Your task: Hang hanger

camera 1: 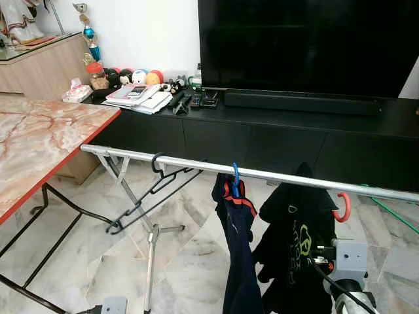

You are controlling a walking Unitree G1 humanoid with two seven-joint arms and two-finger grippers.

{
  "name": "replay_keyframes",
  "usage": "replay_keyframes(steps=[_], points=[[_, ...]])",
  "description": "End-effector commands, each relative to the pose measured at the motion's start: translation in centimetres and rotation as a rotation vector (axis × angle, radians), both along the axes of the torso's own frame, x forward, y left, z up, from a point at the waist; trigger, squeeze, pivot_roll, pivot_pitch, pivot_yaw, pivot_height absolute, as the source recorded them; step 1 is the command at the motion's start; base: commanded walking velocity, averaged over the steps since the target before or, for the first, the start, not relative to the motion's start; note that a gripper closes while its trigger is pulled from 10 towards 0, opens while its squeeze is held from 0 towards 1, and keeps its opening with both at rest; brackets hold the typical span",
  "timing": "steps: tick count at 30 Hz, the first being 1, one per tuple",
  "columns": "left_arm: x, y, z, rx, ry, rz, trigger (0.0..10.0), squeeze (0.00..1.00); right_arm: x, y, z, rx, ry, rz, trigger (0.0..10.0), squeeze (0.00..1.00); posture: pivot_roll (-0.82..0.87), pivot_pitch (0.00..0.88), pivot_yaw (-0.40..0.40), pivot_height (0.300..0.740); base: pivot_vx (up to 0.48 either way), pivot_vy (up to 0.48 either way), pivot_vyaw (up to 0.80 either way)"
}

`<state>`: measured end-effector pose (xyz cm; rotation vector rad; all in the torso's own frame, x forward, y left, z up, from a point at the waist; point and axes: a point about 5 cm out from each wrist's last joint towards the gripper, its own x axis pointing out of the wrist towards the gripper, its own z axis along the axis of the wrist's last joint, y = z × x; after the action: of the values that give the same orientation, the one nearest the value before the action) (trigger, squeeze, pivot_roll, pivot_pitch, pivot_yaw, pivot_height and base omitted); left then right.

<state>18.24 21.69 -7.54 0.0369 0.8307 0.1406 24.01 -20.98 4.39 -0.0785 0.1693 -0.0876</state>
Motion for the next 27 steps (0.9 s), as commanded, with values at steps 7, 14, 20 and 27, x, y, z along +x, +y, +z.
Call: replay_keyframes(steps=[7,14,20,27], points=[[-0.4,-0.4,-0.4,-0.019,0.037,0.031,10.0,0.0,-0.1,1.0,-0.1,0.027,-0.031,0.027,10.0,0.0,-0.01,0.0,0.016,0.74,-0.044,0.0,0.0],[-1.0,-0.5,-0.7,-0.021,0.049,0.021,10.0,0.0,-0.7,1.1,-0.8,0.059,-0.011,0.014,10.0,0.0,0.01,0.0,0.014,0.74,-0.327,0.0,0.0],[-1.5,0.1,-0.8,-0.014,0.056,0.032,10.0,0.0,-0.5,0.9,-0.9,0.06,-0.014,0.005,10.0,0.0,0.03,0.0,0.019,0.74,-0.329,0.0,0.0],[-1.0,0.4,-0.5,-0.016,0.038,0.06,10.0,0.0,1.7,0.7,0.2,0.05,-0.054,0.004,10.0,0.0,0.02,0.0,0.023,0.74,-0.336,0.0,0.0]])
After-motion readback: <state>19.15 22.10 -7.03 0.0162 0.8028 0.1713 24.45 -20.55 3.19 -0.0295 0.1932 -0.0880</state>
